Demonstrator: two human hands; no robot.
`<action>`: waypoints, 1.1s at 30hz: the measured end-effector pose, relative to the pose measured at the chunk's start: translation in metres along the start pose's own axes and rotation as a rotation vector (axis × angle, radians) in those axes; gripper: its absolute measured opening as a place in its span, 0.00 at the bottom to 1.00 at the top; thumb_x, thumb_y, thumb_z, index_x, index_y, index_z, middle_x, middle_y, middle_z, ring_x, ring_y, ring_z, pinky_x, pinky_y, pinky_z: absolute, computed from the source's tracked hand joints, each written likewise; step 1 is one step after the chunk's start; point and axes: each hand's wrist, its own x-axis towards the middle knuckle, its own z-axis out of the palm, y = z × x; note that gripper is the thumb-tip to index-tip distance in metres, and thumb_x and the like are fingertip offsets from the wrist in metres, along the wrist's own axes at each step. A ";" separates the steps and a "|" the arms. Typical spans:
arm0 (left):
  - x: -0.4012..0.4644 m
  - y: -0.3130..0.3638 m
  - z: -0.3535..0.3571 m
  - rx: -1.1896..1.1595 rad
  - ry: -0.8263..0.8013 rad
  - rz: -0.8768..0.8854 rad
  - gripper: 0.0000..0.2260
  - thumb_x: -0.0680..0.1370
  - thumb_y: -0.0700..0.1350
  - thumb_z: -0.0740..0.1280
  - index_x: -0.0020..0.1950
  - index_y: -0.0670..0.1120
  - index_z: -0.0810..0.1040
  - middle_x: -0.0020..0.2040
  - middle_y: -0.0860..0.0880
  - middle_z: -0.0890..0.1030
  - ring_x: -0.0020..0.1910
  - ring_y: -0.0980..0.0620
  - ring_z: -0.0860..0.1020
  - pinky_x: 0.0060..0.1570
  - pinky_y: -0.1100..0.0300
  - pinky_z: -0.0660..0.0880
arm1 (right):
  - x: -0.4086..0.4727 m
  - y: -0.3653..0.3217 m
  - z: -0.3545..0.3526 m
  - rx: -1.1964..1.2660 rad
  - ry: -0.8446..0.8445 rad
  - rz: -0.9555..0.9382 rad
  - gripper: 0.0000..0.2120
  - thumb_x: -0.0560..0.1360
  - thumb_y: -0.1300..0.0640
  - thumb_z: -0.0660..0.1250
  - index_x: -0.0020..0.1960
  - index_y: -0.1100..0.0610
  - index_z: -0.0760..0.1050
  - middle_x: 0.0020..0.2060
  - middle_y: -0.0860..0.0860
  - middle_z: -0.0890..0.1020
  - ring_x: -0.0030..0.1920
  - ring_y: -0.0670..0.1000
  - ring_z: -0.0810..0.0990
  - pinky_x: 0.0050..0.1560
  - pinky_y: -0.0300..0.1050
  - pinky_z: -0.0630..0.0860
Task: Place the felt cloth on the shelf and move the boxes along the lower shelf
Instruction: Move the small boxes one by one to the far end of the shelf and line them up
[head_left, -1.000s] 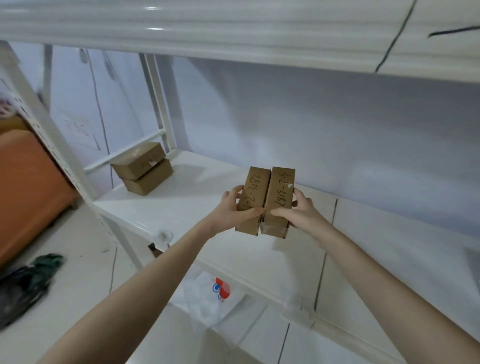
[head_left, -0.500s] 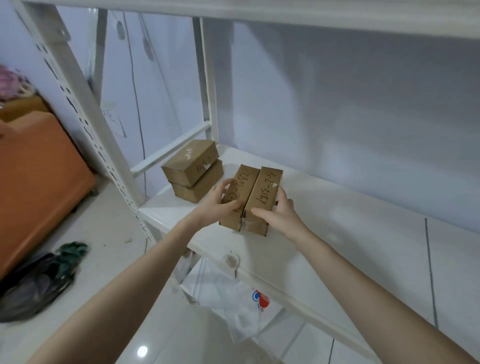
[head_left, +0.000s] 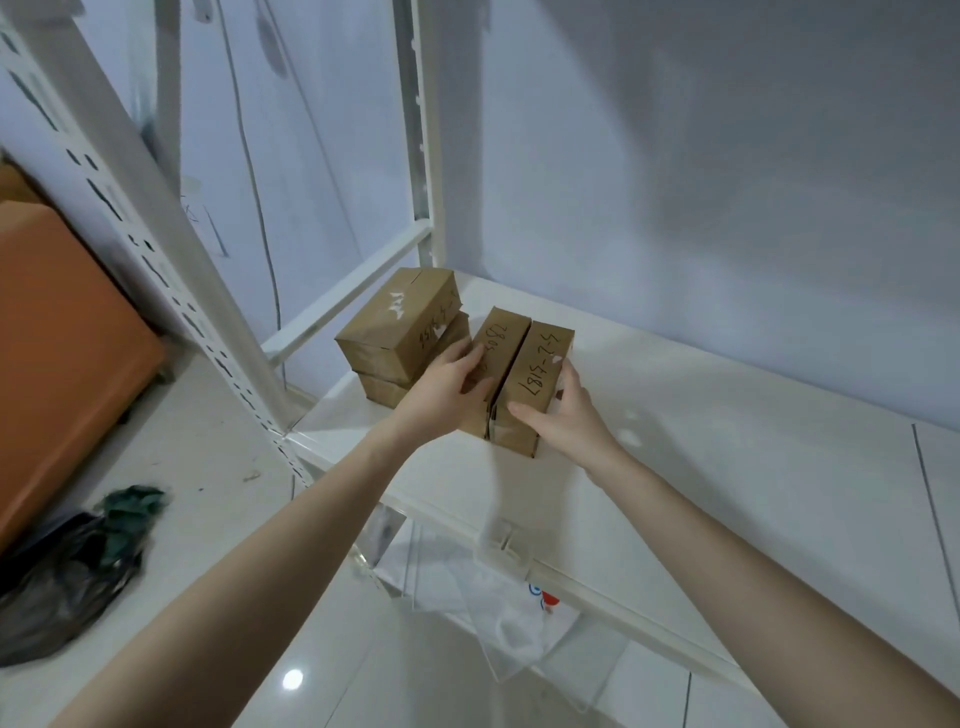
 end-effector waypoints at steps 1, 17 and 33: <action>0.001 0.000 -0.002 0.026 0.028 0.045 0.19 0.81 0.43 0.60 0.70 0.37 0.69 0.75 0.43 0.63 0.72 0.48 0.63 0.65 0.73 0.51 | 0.003 -0.001 0.002 -0.007 0.003 -0.001 0.40 0.68 0.49 0.72 0.73 0.47 0.54 0.64 0.52 0.71 0.63 0.50 0.70 0.63 0.45 0.68; 0.010 -0.009 -0.014 0.201 -0.006 0.103 0.19 0.79 0.38 0.57 0.70 0.42 0.71 0.75 0.45 0.66 0.74 0.48 0.63 0.68 0.61 0.61 | -0.005 -0.021 0.011 -0.090 -0.013 -0.007 0.38 0.73 0.51 0.69 0.75 0.50 0.51 0.63 0.46 0.73 0.69 0.48 0.68 0.56 0.39 0.66; -0.022 0.084 0.000 0.178 0.045 0.172 0.23 0.78 0.45 0.63 0.73 0.46 0.66 0.72 0.48 0.69 0.72 0.49 0.65 0.66 0.61 0.62 | -0.065 -0.028 -0.098 -0.186 0.096 -0.099 0.36 0.73 0.43 0.66 0.75 0.53 0.56 0.75 0.50 0.61 0.73 0.52 0.63 0.70 0.49 0.63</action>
